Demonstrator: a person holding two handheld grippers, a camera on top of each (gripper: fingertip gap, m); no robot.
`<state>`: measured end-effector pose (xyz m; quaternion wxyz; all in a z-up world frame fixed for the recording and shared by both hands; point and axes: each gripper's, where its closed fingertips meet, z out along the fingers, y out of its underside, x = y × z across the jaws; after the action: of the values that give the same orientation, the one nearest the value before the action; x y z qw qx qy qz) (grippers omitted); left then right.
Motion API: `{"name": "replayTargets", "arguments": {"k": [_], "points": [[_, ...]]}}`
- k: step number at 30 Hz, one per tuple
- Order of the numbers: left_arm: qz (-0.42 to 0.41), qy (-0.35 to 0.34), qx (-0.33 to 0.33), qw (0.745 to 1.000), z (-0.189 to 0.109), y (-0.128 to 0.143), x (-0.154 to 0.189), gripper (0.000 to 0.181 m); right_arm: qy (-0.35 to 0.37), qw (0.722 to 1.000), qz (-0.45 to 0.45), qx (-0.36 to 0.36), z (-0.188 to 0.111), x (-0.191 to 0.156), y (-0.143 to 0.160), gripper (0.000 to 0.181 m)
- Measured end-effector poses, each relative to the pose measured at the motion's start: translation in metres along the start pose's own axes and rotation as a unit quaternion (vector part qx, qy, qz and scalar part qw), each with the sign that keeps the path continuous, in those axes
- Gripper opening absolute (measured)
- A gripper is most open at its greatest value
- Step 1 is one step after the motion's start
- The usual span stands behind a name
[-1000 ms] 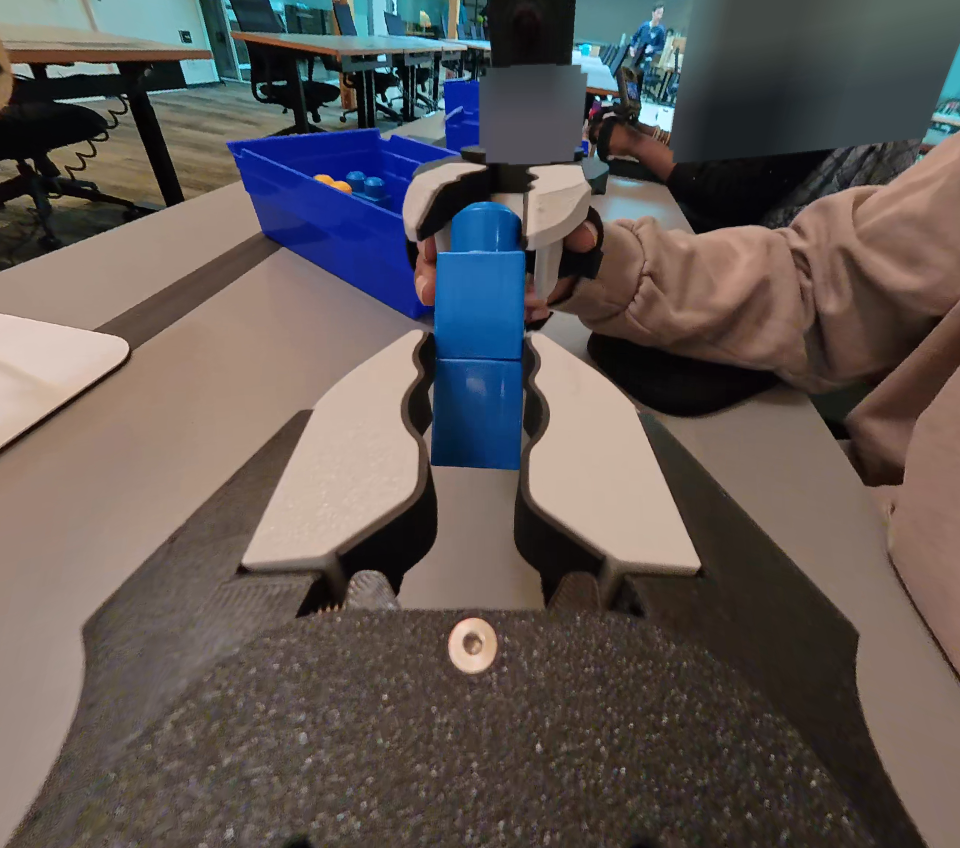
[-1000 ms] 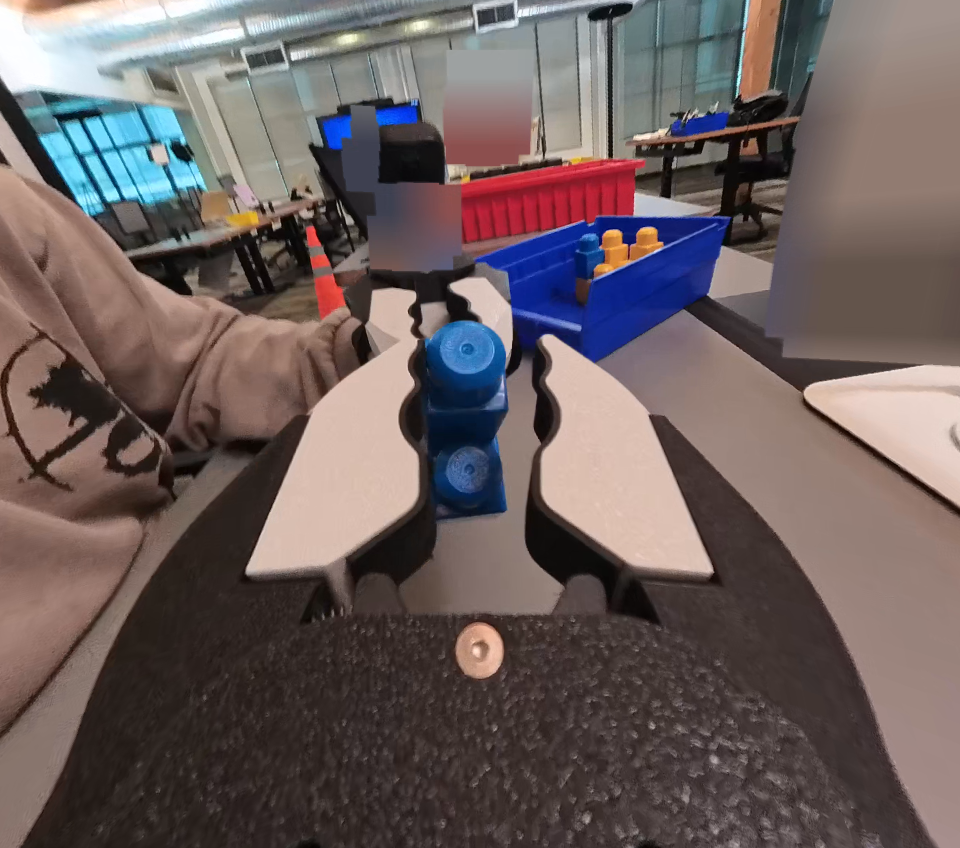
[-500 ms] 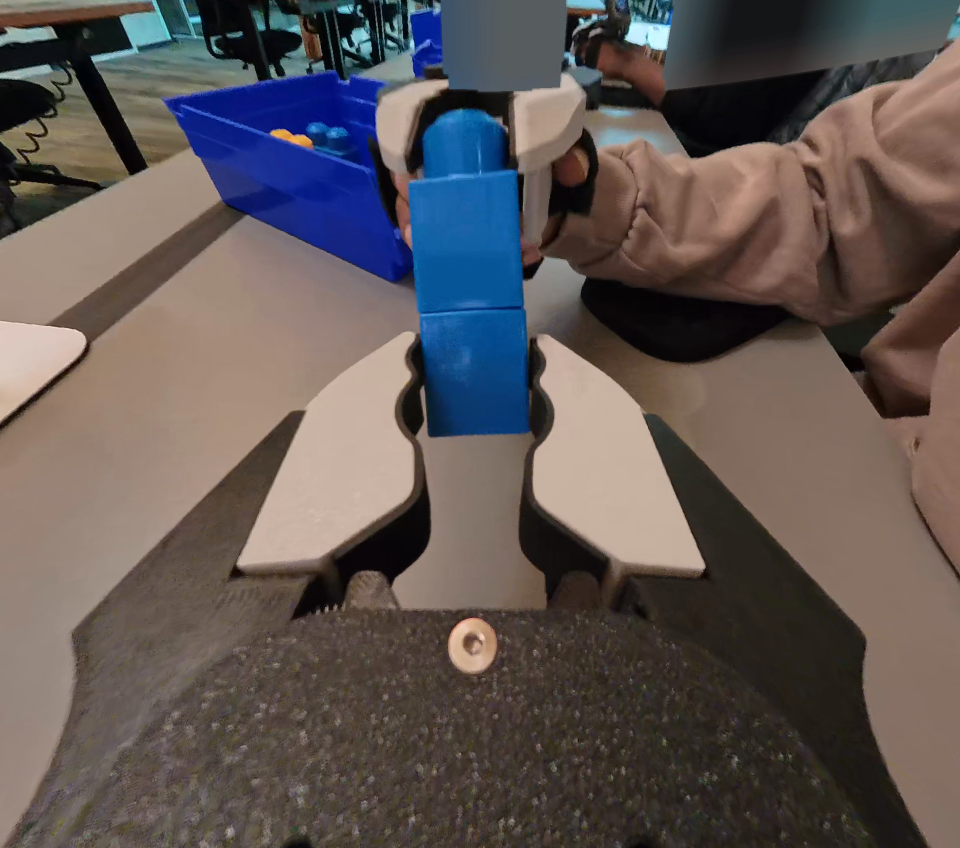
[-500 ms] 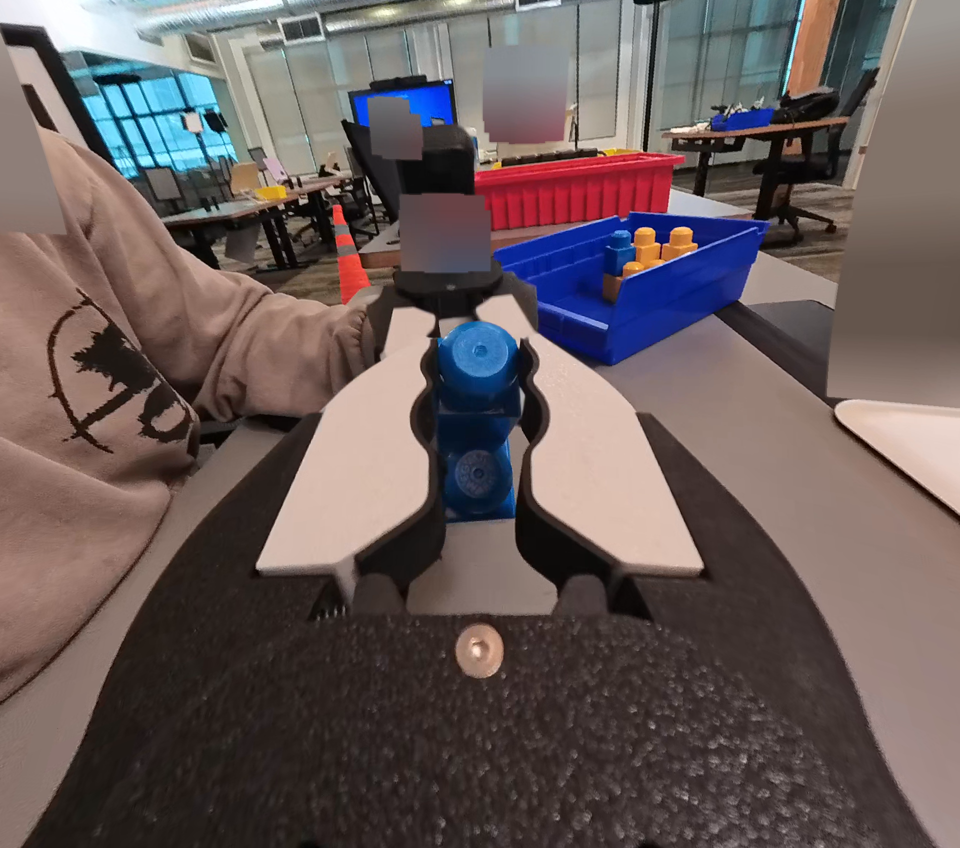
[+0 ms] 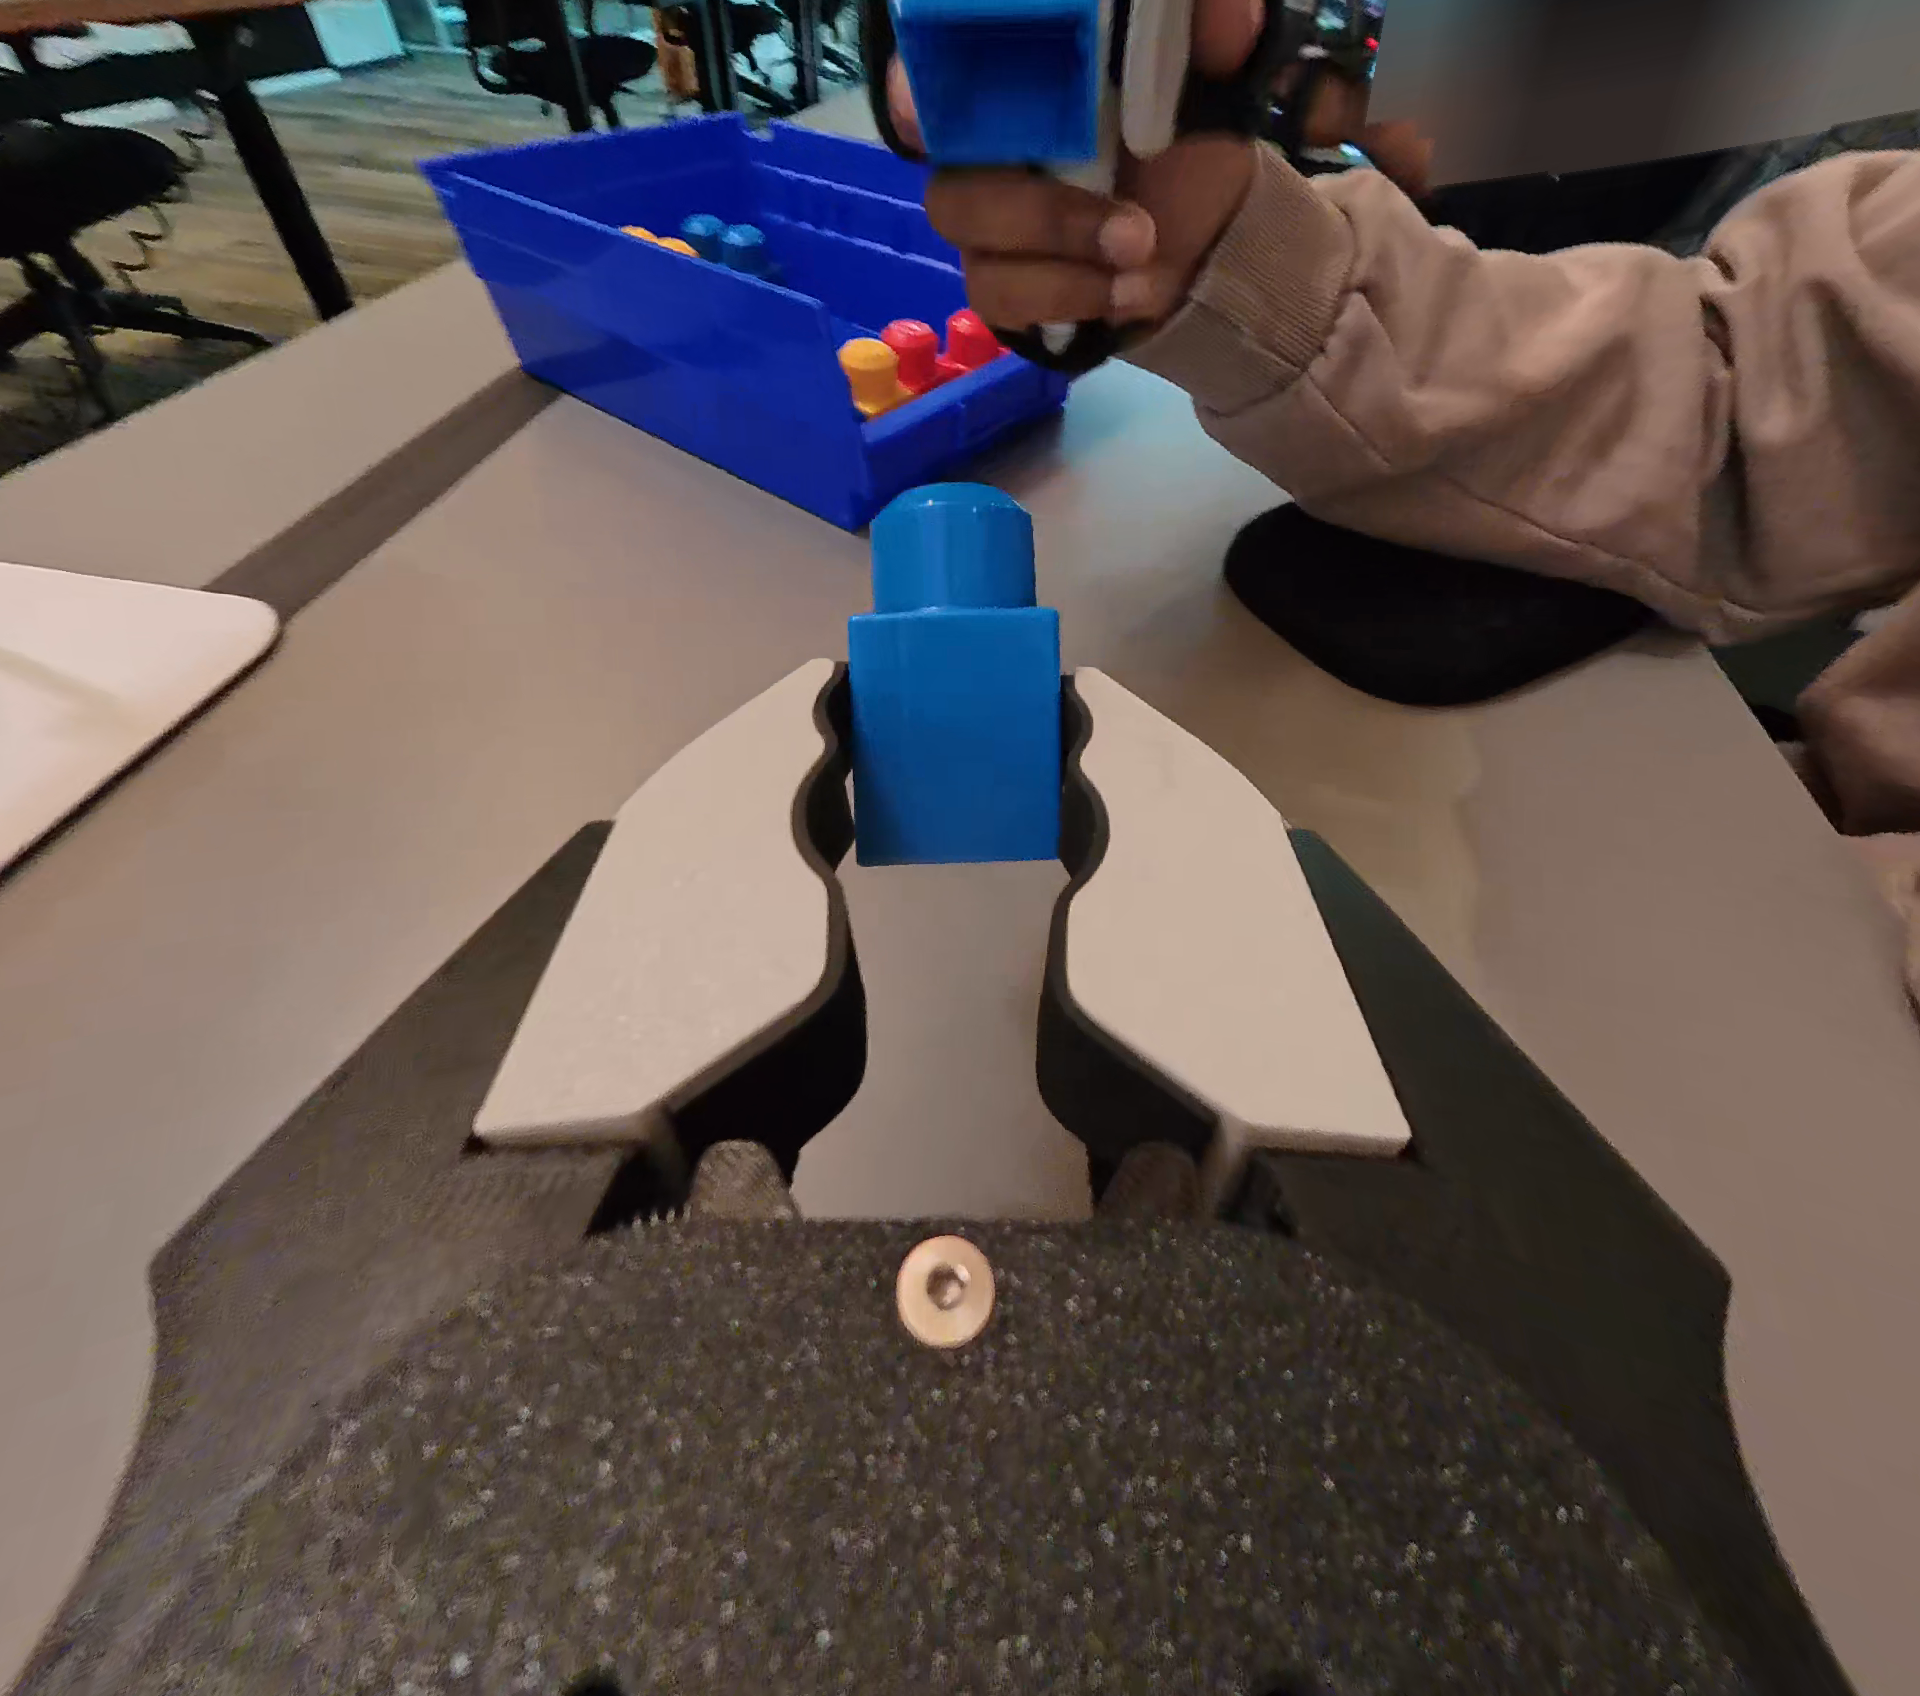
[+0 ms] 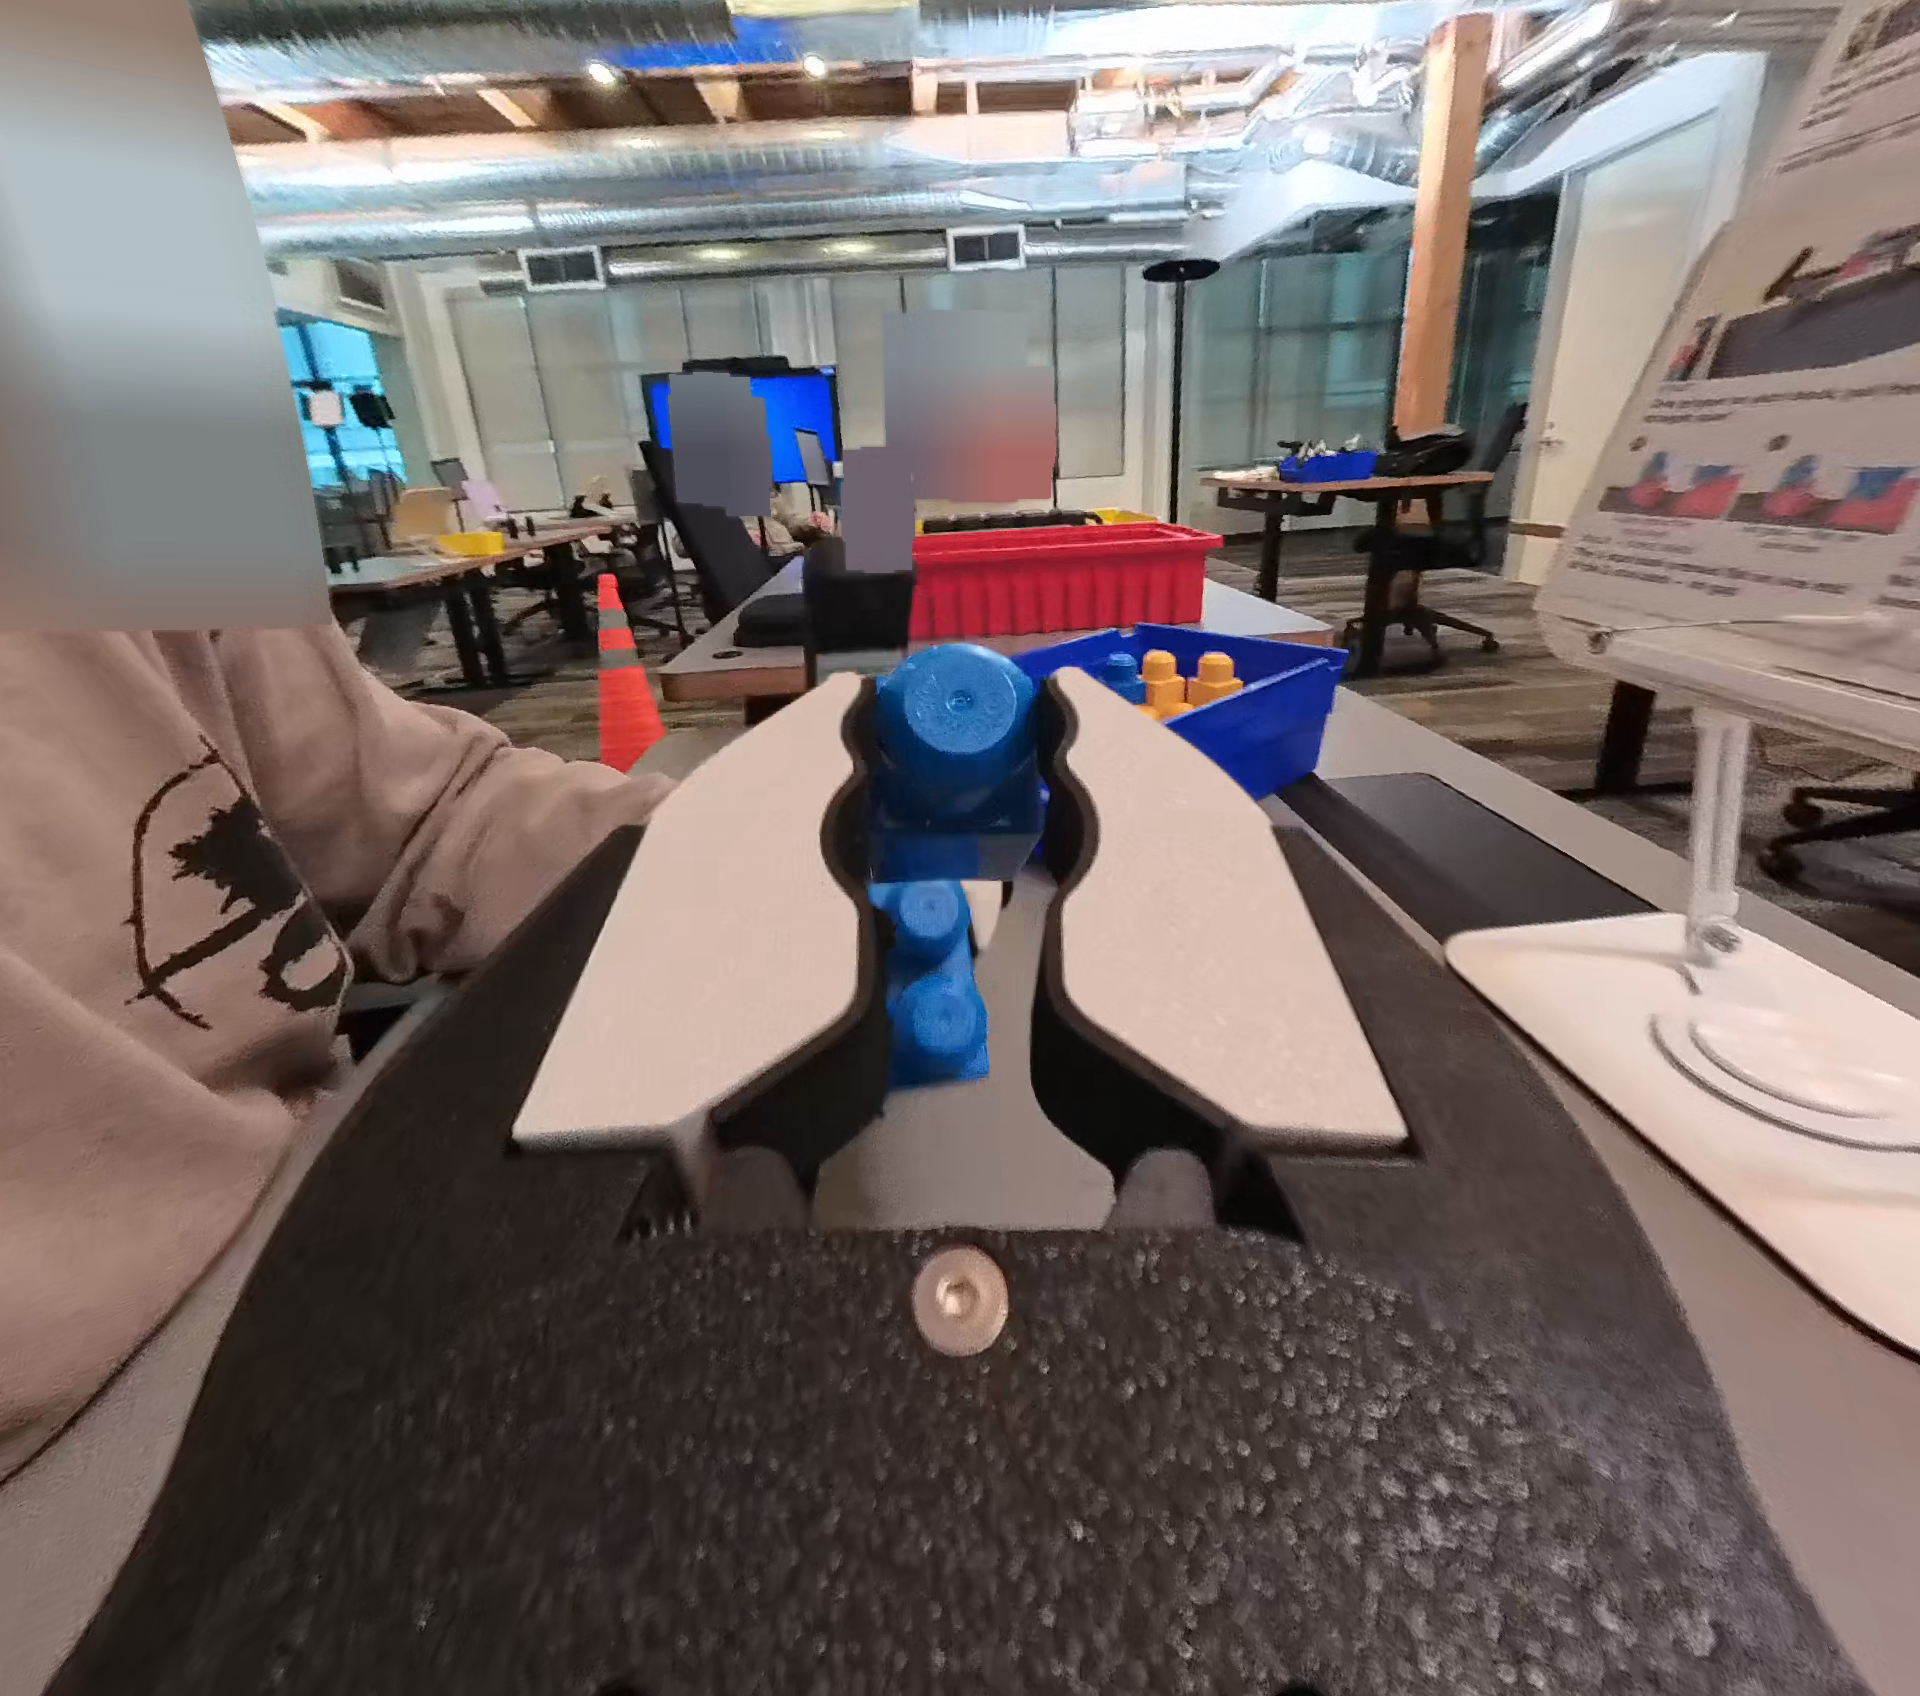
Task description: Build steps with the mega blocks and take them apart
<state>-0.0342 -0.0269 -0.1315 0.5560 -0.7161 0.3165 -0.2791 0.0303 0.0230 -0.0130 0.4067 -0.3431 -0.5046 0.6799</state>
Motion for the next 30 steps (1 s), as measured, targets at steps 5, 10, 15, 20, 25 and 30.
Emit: {"name": "replayTargets", "arguments": {"k": [5, 10, 15, 20, 25, 30], "points": [[-0.021, -0.090, 0.070, 0.993, -0.023, -0.020, -0.035, 0.037, -0.012, 0.989, -0.024, -0.147, 0.014, -0.007, 0.053, 0.029], [-0.040, -0.107, 0.132, 0.985, -0.042, -0.036, -0.046, 0.037, -0.047, 0.973, -0.025, -0.226, 0.032, -0.025, 0.096, 0.029], [-0.033, -0.090, 0.146, 0.985, -0.040, -0.041, -0.038, 0.037, -0.067, 0.933, -0.037, -0.352, 0.033, -0.034, 0.161, 0.029], [-0.022, -0.076, 0.151, 0.985, -0.037, -0.044, -0.030, 0.037, -0.060, 0.907, -0.030, -0.417, 0.029, -0.032, 0.201, 0.029], [-0.021, -0.053, 0.152, 0.987, -0.035, -0.044, -0.022, 0.037, -0.025, 0.940, -0.039, -0.339, 0.037, -0.022, 0.149, 0.047], [0.001, -0.012, 0.105, 0.994, -0.021, -0.033, -0.005, 0.037, 0.012, 0.963, -0.042, -0.266, 0.029, -0.007, 0.098, 0.046]]}}
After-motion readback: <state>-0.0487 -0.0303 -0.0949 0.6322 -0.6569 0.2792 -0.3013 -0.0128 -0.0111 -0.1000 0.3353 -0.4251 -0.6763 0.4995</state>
